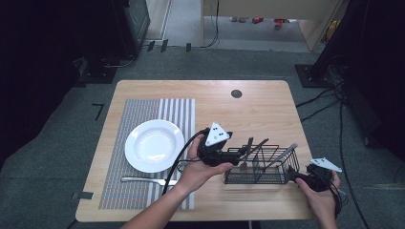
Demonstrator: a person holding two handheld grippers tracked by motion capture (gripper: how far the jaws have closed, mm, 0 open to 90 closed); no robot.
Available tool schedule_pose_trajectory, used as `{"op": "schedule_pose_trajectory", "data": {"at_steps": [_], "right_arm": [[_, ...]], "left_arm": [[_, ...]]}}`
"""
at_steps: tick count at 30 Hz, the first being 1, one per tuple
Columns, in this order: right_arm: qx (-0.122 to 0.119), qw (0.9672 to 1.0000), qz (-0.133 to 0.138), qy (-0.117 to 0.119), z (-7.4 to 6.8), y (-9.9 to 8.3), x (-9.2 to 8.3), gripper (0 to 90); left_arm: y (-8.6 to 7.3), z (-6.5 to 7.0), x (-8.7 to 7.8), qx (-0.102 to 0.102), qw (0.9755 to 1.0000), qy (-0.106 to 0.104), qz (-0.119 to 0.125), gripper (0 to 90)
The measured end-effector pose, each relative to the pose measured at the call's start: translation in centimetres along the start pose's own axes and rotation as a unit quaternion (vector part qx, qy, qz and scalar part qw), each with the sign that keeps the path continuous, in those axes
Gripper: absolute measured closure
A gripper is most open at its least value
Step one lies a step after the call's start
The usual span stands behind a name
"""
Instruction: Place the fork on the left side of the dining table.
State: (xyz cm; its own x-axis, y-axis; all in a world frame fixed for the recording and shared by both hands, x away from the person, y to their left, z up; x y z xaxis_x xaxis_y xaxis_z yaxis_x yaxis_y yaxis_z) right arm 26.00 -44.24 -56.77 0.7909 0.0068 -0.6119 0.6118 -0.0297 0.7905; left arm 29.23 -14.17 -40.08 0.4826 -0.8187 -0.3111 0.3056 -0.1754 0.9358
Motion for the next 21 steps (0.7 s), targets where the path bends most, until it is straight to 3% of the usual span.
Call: {"op": "schedule_pose_trajectory", "data": {"at_steps": [5, 11, 14, 17, 21], "right_arm": [[0.000, 1.0000, 0.000, 0.000, 0.0, 0.0, 0.0, 6.6], [0.000, 1.0000, 0.000, 0.000, 0.0, 0.0, 0.0, 6.6], [0.000, 1.0000, 0.000, 0.000, 0.0, 0.0, 0.0, 6.6], [0.000, 1.0000, 0.000, 0.000, 0.0, 0.0, 0.0, 6.6], [0.000, 1.0000, 0.000, 0.000, 0.0, 0.0, 0.0, 6.6]], "left_arm": [[0.3, 0.6, 0.8, -0.003, 0.9997, -0.023, 0.001, 44.5], [0.5, 1.2, 1.7, 0.006, 0.9995, -0.031, -0.010, 58.1], [0.5, 1.3, 2.1, 0.011, 0.9994, -0.027, -0.016, 70.7], [0.6, 1.2, 2.0, 0.001, 0.9991, -0.041, -0.011, 84.8], [0.7, 1.1, 1.7, 0.006, 0.9983, -0.058, -0.004, 88.6]]}}
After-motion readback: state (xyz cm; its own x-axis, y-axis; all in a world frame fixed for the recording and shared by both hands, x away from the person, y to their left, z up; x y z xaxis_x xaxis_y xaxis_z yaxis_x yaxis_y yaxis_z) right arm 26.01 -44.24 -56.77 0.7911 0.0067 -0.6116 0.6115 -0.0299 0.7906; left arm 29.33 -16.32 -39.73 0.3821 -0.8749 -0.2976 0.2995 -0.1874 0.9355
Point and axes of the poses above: each handheld gripper's, and its own axes: x roughly forward along the jaws, y roughly out of its top, z roughly to its right, the point moved 6 cm from there along x, roughly forward along the jaws, and after that the axes turned 6 degrees about z, right-handed, at the moved point
